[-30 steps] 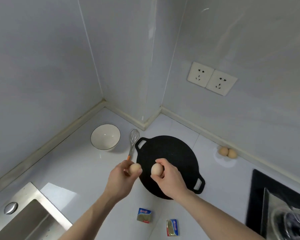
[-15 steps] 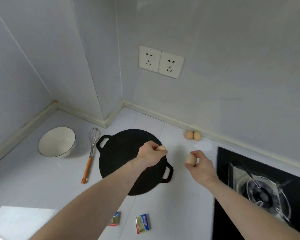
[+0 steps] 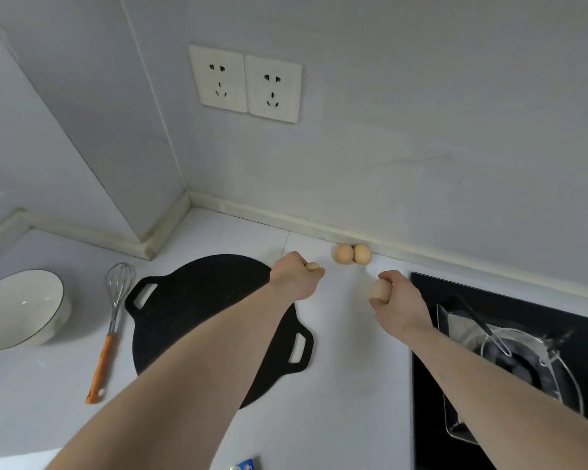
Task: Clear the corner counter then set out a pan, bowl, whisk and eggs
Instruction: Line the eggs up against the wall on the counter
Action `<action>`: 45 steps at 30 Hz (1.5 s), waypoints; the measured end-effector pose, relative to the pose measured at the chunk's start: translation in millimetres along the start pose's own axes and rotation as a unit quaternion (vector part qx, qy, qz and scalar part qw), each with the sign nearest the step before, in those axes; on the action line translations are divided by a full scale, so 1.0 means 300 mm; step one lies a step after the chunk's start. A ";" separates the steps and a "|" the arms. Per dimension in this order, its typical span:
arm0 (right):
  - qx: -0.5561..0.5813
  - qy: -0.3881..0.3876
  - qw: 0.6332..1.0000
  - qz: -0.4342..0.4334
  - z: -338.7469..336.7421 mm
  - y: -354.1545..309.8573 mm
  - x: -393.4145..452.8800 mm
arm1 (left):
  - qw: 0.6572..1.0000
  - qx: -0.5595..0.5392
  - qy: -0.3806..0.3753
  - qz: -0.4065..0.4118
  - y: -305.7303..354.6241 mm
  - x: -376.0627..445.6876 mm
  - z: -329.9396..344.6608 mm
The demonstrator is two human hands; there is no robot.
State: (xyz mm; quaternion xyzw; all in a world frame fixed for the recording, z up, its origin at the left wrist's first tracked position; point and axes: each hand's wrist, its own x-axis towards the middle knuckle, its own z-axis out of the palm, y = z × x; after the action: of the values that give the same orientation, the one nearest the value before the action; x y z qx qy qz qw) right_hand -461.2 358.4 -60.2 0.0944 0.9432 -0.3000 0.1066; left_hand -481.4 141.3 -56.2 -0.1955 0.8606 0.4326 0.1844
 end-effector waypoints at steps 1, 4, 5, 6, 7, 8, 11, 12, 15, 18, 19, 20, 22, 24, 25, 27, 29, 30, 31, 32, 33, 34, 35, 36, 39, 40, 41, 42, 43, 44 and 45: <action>-0.002 0.005 1.000 0.000 0.005 0.008 0.017 | 1.000 0.001 0.002 -0.001 0.010 0.019 0.014; -0.012 0.015 1.000 -0.001 0.019 0.023 0.059 | 1.000 -0.006 0.013 -0.019 0.031 0.063 0.043; -0.016 0.018 1.000 -0.001 0.021 0.026 0.073 | 0.999 -0.011 0.015 -0.027 0.038 0.078 0.054; -0.021 0.019 1.000 -0.003 0.023 0.027 0.089 | 0.999 -0.017 0.017 -0.033 0.046 0.091 0.062; -0.027 0.018 0.999 -0.007 0.026 0.027 0.105 | 0.999 -0.024 0.015 -0.037 0.053 0.102 0.070; -0.032 0.018 0.999 -0.010 0.028 0.028 0.120 | 0.999 -0.031 0.015 -0.039 0.059 0.114 0.079; -0.027 0.018 0.999 -0.009 0.029 0.031 0.159 | 0.997 -0.059 0.018 -0.042 0.072 0.142 0.101; -0.023 0.018 1.000 -0.007 0.027 0.034 0.172 | 0.997 -0.065 0.022 -0.044 0.076 0.155 0.110; 0.000 0.020 1.000 -0.013 0.027 0.038 0.191 | 0.996 -0.068 0.030 -0.049 0.090 0.167 0.120; 0.013 0.029 0.999 -0.020 0.020 0.038 0.212 | 0.995 -0.076 0.045 -0.050 0.103 0.182 0.128; 0.016 0.037 0.999 -0.023 0.019 0.036 0.217 | 0.994 -0.082 0.047 -0.051 0.104 0.183 0.129; 0.021 0.047 0.998 -0.026 0.017 0.035 0.222 | 0.994 -0.086 0.048 -0.050 0.106 0.184 0.132; 0.036 0.062 0.997 -0.025 0.015 0.028 0.230 | 0.993 -0.095 0.045 -0.046 0.109 0.183 0.133; 0.045 0.072 0.996 -0.029 0.013 0.022 0.242 | 0.993 -0.099 0.041 -0.043 0.113 0.182 0.134; 0.045 0.077 0.996 -0.031 0.012 0.020 0.249 | 0.993 -0.101 0.040 -0.042 0.116 0.182 0.135; 0.045 0.083 0.995 -0.027 0.010 0.022 0.263 | 0.992 -0.113 0.038 -0.042 0.124 0.178 0.135; 0.048 0.085 0.995 -0.020 0.010 0.025 0.272 | 0.990 -0.128 0.039 -0.046 0.133 0.174 0.131; 0.050 0.087 0.995 -0.019 0.010 0.026 0.275 | 0.989 -0.136 0.041 -0.047 0.138 0.172 0.129; 0.052 0.088 0.995 -0.019 0.008 0.026 0.278 | 0.988 -0.142 0.043 -0.047 0.143 0.170 0.128; 0.051 0.090 0.994 -0.019 0.007 0.026 0.280 | 0.987 -0.147 0.044 -0.046 0.147 0.165 0.128; 0.051 0.089 0.995 -0.018 0.007 0.026 0.282 | 0.987 -0.150 0.044 -0.044 0.149 0.164 0.129; 0.051 0.089 0.995 -0.016 0.003 0.026 0.284 | 0.987 -0.152 0.044 -0.041 0.151 0.161 0.128; 0.052 0.087 0.995 -0.015 0.004 0.026 0.284 | 0.986 -0.154 0.043 -0.040 0.148 0.161 0.129; 0.053 0.087 0.995 -0.015 0.001 0.027 0.286 | 0.986 -0.155 0.042 -0.037 0.149 0.158 0.129; 0.057 0.085 0.995 -0.012 -0.006 0.029 0.286 | 0.987 -0.152 0.040 -0.031 0.148 0.147 0.128; 0.058 0.084 0.995 -0.010 -0.008 0.031 0.287 | 0.987 -0.153 0.040 -0.029 0.148 0.144 0.128; 0.058 0.083 0.995 -0.009 -0.010 0.030 0.285 | 0.987 -0.153 0.041 -0.027 0.150 0.141 0.126; 0.056 0.083 0.995 -0.009 -0.010 0.031 0.283 | 0.987 -0.151 0.041 -0.025 0.151 0.138 0.125; 0.054 0.082 0.995 -0.009 -0.012 0.029 0.277 | 0.988 -0.148 0.040 -0.024 0.151 0.134 0.121; 0.053 0.082 0.995 -0.010 -0.013 0.031 0.271 | 0.988 -0.145 0.038 -0.024 0.150 0.131 0.119; 0.053 0.080 0.995 -0.011 -0.014 0.032 0.264 | 0.989 -0.141 0.034 -0.025 0.149 0.127 0.116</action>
State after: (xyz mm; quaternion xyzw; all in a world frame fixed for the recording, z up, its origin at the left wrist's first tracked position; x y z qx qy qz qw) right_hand -535.4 377.7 -82.5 0.1132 0.9327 -0.3417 0.0220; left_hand -530.9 187.5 -64.0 -0.2557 0.7917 0.5379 0.1359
